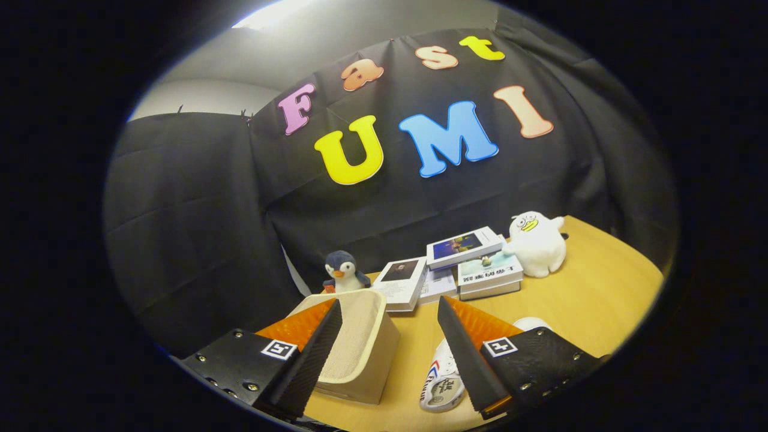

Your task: Open the storage box then place both shoes into the box .Put the left shoe in first, then the right shoe, with the right side of both shoes facing outward in a uniform manner.

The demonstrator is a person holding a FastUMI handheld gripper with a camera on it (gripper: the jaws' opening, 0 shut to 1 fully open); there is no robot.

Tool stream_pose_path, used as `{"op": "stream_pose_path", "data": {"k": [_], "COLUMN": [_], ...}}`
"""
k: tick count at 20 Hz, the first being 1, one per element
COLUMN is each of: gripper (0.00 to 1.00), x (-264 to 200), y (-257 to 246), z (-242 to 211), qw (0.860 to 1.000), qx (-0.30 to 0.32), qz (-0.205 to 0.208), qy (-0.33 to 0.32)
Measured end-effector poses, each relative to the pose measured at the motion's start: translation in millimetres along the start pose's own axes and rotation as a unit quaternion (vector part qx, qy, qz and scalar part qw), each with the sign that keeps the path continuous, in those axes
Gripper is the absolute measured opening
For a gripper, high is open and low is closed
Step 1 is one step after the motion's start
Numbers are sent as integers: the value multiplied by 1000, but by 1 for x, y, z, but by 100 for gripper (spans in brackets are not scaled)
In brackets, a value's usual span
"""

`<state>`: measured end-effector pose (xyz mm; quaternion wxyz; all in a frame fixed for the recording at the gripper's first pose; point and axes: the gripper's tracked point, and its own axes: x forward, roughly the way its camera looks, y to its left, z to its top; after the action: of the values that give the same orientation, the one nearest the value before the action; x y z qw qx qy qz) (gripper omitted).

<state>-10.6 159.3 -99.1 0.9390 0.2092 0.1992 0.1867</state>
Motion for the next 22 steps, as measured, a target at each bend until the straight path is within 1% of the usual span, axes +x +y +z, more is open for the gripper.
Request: {"op": "stream_pose_path", "data": {"k": [4,10,18,21,22], "gripper": [97,97,97,97,90], "x": [7,15,24,29,32], "y": [6,15,33,42,43], "z": [-24,-53,-97,-112,-116], "qw": [997,988,963,948,942], "qx": [58,129,213,251,267], "qz": [16,31,56,70,67], "qy": [39,81,154,183,191]}}
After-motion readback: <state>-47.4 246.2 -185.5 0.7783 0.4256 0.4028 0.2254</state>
